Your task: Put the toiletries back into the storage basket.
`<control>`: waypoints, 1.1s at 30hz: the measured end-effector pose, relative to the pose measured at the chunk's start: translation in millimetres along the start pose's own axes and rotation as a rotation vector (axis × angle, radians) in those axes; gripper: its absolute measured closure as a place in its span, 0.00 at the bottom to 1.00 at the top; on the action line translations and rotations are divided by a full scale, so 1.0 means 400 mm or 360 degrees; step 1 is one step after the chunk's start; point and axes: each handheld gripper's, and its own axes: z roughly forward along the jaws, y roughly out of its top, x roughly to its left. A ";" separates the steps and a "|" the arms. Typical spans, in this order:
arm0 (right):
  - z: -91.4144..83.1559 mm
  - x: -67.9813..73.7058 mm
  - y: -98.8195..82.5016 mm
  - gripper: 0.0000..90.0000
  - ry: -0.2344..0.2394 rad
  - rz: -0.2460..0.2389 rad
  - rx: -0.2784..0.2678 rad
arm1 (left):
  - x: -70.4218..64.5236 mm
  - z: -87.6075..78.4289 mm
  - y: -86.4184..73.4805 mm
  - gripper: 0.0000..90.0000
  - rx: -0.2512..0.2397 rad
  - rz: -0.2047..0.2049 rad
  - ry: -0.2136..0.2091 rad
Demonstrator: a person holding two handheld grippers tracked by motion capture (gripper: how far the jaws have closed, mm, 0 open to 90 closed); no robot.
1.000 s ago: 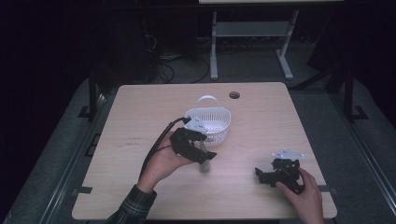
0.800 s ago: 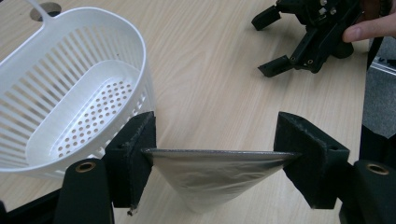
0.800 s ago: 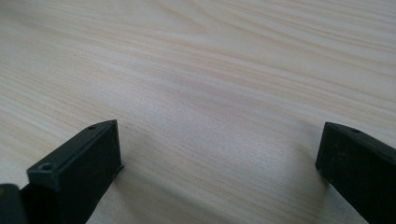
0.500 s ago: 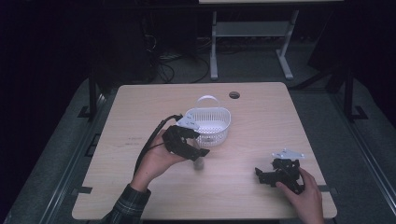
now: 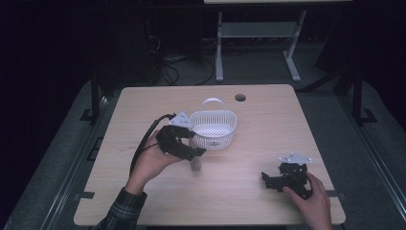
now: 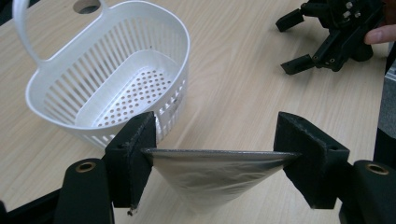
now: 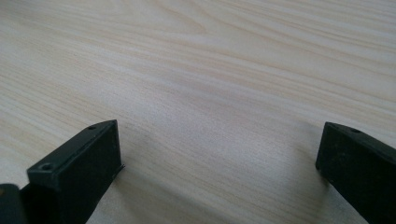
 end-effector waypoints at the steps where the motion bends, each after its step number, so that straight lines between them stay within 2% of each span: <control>1: 0.000 0.000 0.000 0.00 0.0000 0.0001 0.0000 | 0.004 -0.004 -0.001 0.33 0.0002 0.0001 0.0010; 20: 0.000 0.000 0.000 0.00 0.0000 -0.0001 -0.0001 | 0.053 -0.062 -0.004 0.33 -0.0025 -0.0054 0.0089; 33: 0.000 0.000 0.000 0.00 -0.0003 0.0000 0.0001 | 0.081 -0.097 0.025 0.33 -0.0046 -0.0063 0.0135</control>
